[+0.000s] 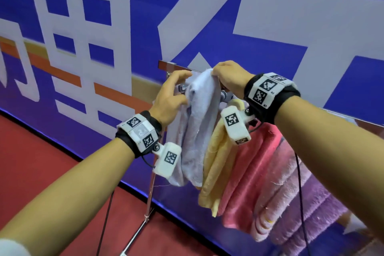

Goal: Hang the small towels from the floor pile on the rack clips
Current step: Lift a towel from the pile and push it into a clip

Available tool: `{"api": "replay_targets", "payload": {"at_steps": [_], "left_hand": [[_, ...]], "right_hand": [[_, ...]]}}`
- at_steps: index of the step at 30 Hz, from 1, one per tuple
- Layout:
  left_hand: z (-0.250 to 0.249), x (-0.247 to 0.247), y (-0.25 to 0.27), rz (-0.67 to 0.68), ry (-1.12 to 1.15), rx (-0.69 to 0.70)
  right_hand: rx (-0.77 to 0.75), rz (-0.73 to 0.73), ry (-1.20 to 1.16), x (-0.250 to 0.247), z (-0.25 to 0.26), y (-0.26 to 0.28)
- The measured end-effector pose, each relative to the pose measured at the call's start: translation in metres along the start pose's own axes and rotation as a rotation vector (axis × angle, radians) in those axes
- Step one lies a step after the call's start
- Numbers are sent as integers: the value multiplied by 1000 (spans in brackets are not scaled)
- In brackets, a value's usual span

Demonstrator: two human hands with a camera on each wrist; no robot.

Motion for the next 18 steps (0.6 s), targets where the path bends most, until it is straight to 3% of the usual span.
{"api": "replay_targets", "payload": {"at_steps": [9, 12, 18], "left_hand": [[3, 17, 14, 5, -204, 90], [2, 16, 10, -88, -224, 106], [8, 18, -15, -196, -261, 32]], "right_hand": [[34, 23, -94, 9, -19, -5], [26, 13, -70, 6, -20, -8], [24, -65, 457, -11, -21, -7]]}}
Point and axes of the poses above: each hand's wrist, its own y-axis away from the middle knuckle, its own x-axis out of the palm, z = x × y, the point moved 8 cm from there along -y, towards the middle knuckle, and after that the axes turned 3 degrees about z, right-handed, at the moved point
